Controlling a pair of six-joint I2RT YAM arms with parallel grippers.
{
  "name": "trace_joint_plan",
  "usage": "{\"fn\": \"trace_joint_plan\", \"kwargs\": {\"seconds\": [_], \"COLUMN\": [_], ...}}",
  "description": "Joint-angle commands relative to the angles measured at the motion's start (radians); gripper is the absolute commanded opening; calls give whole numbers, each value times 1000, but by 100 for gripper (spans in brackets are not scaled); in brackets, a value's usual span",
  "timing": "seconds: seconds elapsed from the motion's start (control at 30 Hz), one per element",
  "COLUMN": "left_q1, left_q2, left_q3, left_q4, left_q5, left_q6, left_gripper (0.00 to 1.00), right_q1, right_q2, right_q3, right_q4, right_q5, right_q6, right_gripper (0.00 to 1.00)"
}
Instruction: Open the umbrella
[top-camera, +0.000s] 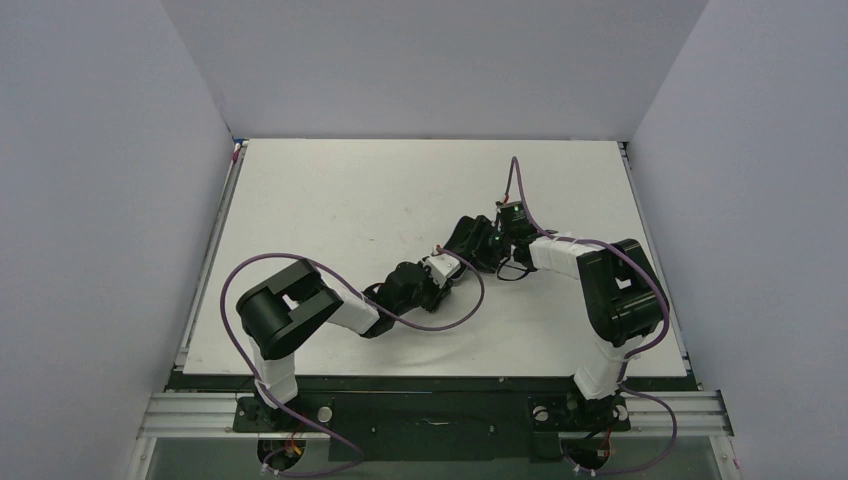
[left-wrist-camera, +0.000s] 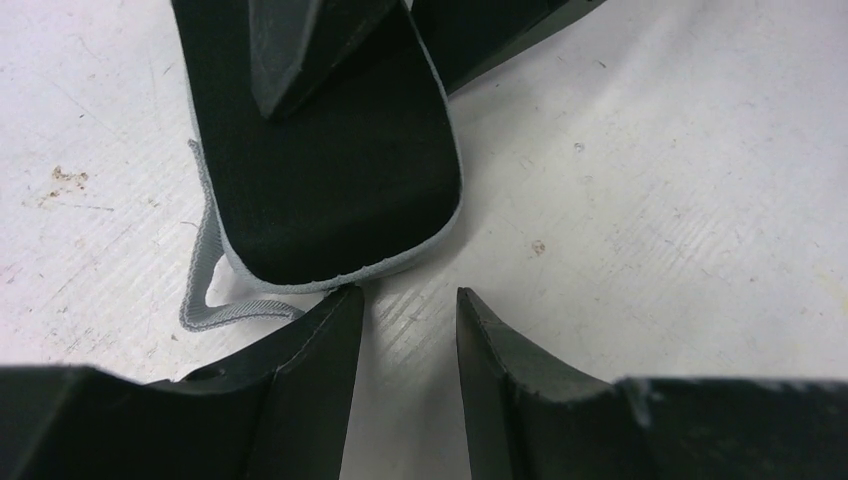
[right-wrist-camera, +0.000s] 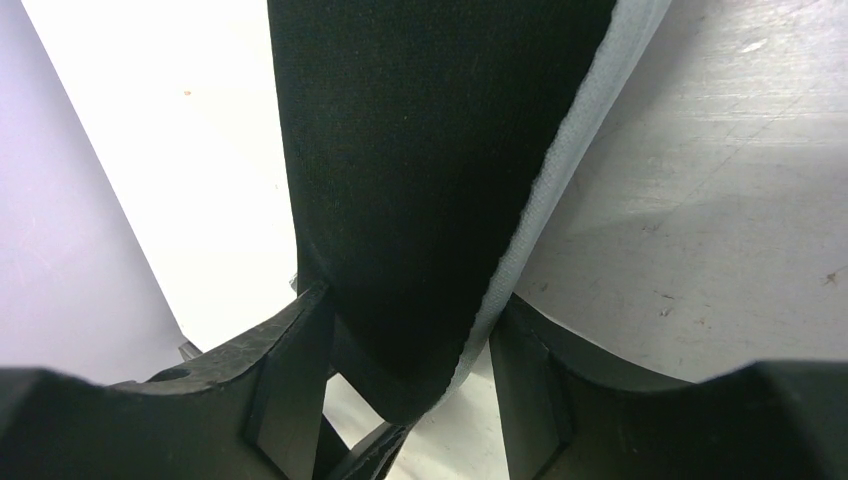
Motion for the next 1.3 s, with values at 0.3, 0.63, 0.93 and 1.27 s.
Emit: {"fn": "trace_joint_plan", "kwargs": {"seconds": [0.3,0.63,0.93,1.27], "left_q1": [38,-12,-40,71], "left_q2": [74,46,62,-25], "left_q3": [55,22,48,-47], "left_q4": [39,93,55,13], "left_q5": [-20,79,131,112], "left_q6": [58,129,19,4], "left_gripper": [15,0,0,15], "right_q1": [-5,-2,20,-7], "right_q2": [13,25,28,-1], "right_q3": [-35,-34,-48,-78], "right_q4": [-73,-39,64,80], "right_q5": [113,142,151,136], "right_q6": [-17,24,141,102], "right_gripper": [0,0,0,0]}}
